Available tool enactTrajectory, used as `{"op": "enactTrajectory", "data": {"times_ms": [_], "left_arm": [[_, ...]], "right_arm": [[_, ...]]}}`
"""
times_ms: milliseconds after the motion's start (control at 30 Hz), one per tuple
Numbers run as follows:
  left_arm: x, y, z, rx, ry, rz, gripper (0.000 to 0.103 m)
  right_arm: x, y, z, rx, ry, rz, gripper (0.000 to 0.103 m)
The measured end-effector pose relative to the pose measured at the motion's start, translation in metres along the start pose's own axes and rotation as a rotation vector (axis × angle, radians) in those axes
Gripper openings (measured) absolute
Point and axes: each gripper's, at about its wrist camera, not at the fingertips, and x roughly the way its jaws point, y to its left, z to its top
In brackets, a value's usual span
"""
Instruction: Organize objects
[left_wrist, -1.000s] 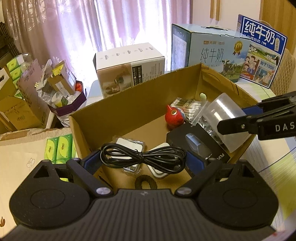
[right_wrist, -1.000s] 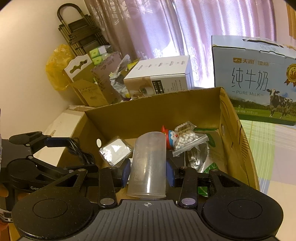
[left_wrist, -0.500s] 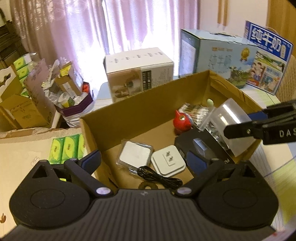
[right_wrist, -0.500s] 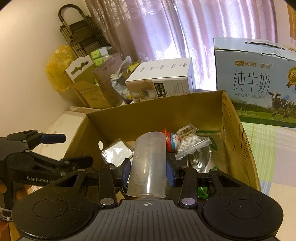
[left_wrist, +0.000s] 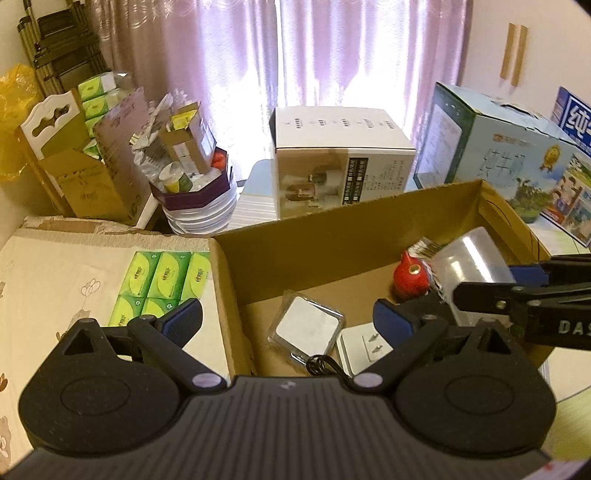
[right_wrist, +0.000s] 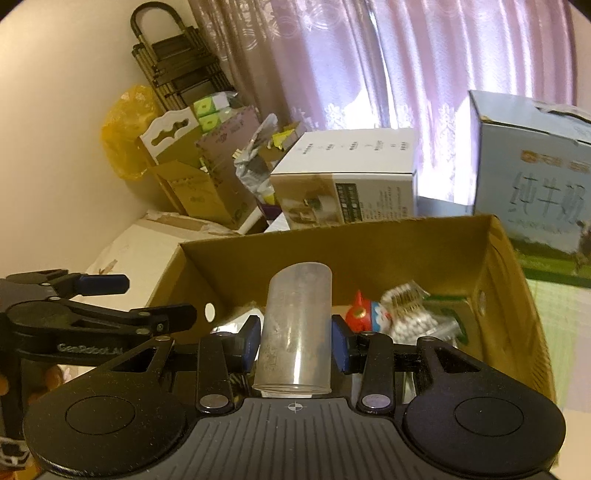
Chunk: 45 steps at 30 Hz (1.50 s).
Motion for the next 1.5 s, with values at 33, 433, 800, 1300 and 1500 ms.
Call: {"op": "enactTrajectory", "data": {"times_ms": [33, 433, 800, 1300, 1500], "left_arm": [[0.001, 0.001, 0.001, -0.005, -0.001, 0.001, 0.097], [0.018, 0.020, 0.013, -0.050, 0.007, 0.050, 0.098], [0.025, 0.025, 0.012, -0.061, 0.013, 0.050, 0.098], [0.026, 0.025, 0.008, -0.059, 0.021, 0.052, 0.098], [0.019, 0.019, 0.008, -0.056, 0.013, 0.044, 0.098]], "right_arm": [[0.006, 0.000, 0.001, 0.001, 0.006, -0.004, 0.037], [0.059, -0.006, 0.013, 0.009, 0.042, -0.033, 0.038], [0.066, -0.011, 0.013, -0.012, -0.013, -0.057, 0.067], [0.047, -0.024, 0.007, 0.015, -0.002, -0.062, 0.068], [0.034, -0.025, 0.003, 0.025, -0.012, -0.058, 0.068]]}}
